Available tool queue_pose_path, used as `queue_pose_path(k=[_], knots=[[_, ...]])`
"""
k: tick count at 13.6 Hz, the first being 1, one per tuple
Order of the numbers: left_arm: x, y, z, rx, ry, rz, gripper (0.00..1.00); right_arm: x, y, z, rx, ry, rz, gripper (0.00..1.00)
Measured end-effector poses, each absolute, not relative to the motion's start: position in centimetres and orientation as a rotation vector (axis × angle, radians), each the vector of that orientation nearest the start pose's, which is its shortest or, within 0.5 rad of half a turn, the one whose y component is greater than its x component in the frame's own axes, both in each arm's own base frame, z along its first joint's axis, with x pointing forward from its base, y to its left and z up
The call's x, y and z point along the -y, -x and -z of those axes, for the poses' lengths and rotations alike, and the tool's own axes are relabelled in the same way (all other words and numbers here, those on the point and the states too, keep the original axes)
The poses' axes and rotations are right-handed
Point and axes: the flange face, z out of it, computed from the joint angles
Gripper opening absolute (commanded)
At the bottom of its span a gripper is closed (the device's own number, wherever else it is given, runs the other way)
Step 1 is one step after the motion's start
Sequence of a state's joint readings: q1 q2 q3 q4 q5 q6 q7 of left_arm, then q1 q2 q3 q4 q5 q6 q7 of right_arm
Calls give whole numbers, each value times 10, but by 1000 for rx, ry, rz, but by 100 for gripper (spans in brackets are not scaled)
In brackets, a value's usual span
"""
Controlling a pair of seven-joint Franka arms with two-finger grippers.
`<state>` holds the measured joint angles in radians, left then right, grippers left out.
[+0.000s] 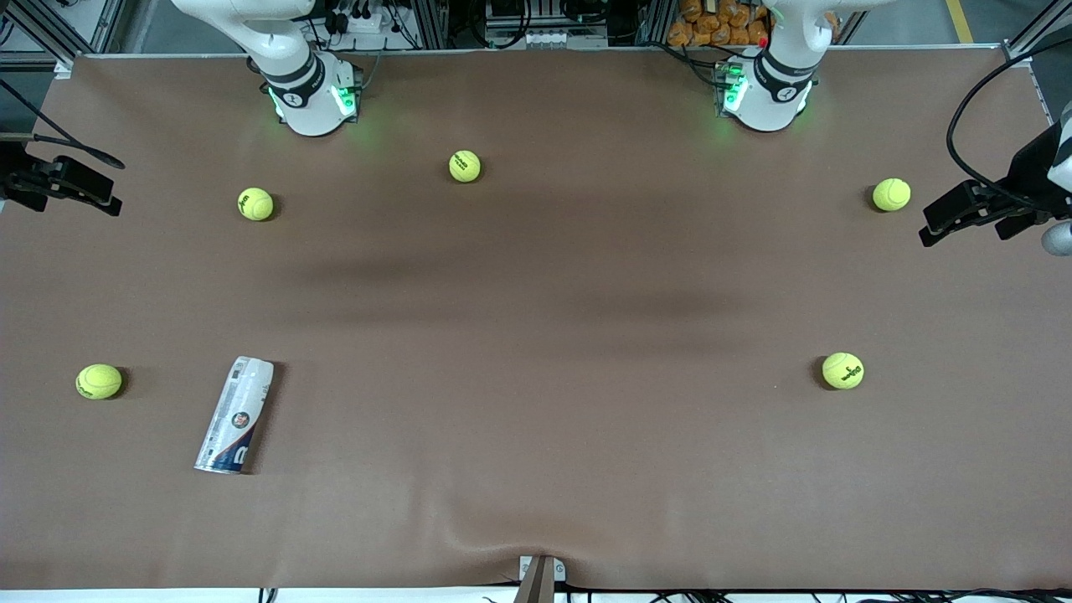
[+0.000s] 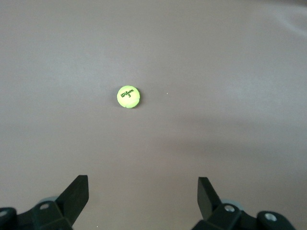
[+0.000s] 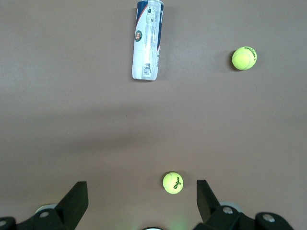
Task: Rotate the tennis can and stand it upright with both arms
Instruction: 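Reach the right gripper down to the lying tennis can and grasp it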
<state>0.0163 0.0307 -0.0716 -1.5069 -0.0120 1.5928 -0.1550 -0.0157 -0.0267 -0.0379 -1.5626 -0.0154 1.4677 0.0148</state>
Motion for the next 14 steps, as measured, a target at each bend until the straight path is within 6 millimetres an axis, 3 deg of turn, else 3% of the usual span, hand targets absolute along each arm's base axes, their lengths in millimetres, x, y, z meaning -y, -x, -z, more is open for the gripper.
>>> queue_pose_path(k=[9,11,12,14], knots=[[32,-566,-639,157,3156,80,100,32,-537,-630,-116,3141,-109,100],[30,-566,-639,161,3156,80,100,33,-549,-608,-117,3139,-163,100],[29,-566,-639,166,3156,80,100,35,-561,-587,-121,3138,-196,100],[26,-566,-639,173,3155,80,100,47,-595,-522,-152,3127,-260,100]])
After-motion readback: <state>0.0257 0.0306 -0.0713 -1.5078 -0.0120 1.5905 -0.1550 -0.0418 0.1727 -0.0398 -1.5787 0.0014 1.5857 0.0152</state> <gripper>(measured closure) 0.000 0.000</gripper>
